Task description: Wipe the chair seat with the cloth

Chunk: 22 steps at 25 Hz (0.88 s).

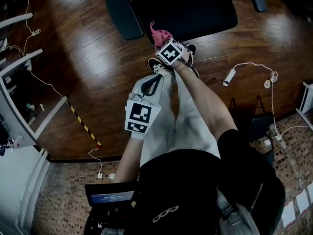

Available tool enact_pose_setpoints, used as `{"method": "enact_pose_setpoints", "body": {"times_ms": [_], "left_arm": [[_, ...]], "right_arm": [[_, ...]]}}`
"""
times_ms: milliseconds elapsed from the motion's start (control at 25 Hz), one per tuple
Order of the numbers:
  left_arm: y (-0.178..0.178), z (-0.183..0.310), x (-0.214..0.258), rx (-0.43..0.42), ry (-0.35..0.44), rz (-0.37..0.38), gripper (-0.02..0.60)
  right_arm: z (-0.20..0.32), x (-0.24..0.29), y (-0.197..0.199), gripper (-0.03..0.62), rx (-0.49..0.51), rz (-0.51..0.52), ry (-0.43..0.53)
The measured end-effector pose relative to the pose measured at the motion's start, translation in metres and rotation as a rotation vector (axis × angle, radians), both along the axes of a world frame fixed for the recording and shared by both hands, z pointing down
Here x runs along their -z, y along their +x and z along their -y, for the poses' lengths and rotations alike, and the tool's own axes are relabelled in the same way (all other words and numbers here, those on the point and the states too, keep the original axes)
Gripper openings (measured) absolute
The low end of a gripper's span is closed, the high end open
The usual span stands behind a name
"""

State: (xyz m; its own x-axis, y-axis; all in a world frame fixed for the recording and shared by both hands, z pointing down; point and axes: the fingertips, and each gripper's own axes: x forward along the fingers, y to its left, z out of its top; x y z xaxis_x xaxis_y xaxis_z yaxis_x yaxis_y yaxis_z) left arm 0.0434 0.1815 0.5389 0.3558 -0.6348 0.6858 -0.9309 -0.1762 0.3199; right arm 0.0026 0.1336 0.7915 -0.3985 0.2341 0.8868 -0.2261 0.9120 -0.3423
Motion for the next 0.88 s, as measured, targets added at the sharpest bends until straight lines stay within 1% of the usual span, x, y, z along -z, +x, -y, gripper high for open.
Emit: {"method": "enact_pose_setpoints", "body": {"times_ms": [80, 200, 280, 360, 520, 640, 720, 800, 880], "left_arm": [[-0.007, -0.007, -0.002, 0.005, -0.004, 0.009, -0.009], [-0.014, -0.011, 0.001, 0.007, -0.003, 0.025, -0.009], [-0.018, -0.009, 0.008, 0.001, 0.006, 0.033, -0.009], [-0.020, -0.010, 0.022, 0.003, 0.012, 0.028, -0.009], [-0.029, -0.010, 0.052, 0.064, 0.012, -0.011, -0.009], [-0.038, 0.014, 0.076, 0.098, 0.063, -0.023, -0.009], [-0.040, 0.028, 0.090, 0.097, 0.094, -0.019, -0.009], [-0.032, 0.027, 0.103, 0.089, 0.095, -0.017, -0.009], [-0.018, 0.020, 0.114, 0.083, 0.085, -0.018, -0.009]], "right_arm": [[-0.013, 0.000, -0.014, 0.075, 0.009, 0.026, -0.023], [-0.012, 0.003, -0.016, 0.075, 0.012, 0.033, -0.013], [-0.005, 0.014, -0.009, 0.075, -0.012, 0.062, -0.015], [-0.001, 0.033, 0.016, 0.075, -0.059, 0.073, -0.029], [0.002, 0.098, 0.075, 0.075, -0.151, 0.104, -0.031], [0.031, 0.157, 0.108, 0.075, -0.198, 0.147, 0.029], [0.045, 0.196, 0.125, 0.075, -0.203, 0.168, 0.081], [0.038, 0.236, 0.139, 0.075, -0.205, 0.195, 0.091], [0.023, 0.267, 0.151, 0.075, -0.215, 0.236, 0.073]]}}
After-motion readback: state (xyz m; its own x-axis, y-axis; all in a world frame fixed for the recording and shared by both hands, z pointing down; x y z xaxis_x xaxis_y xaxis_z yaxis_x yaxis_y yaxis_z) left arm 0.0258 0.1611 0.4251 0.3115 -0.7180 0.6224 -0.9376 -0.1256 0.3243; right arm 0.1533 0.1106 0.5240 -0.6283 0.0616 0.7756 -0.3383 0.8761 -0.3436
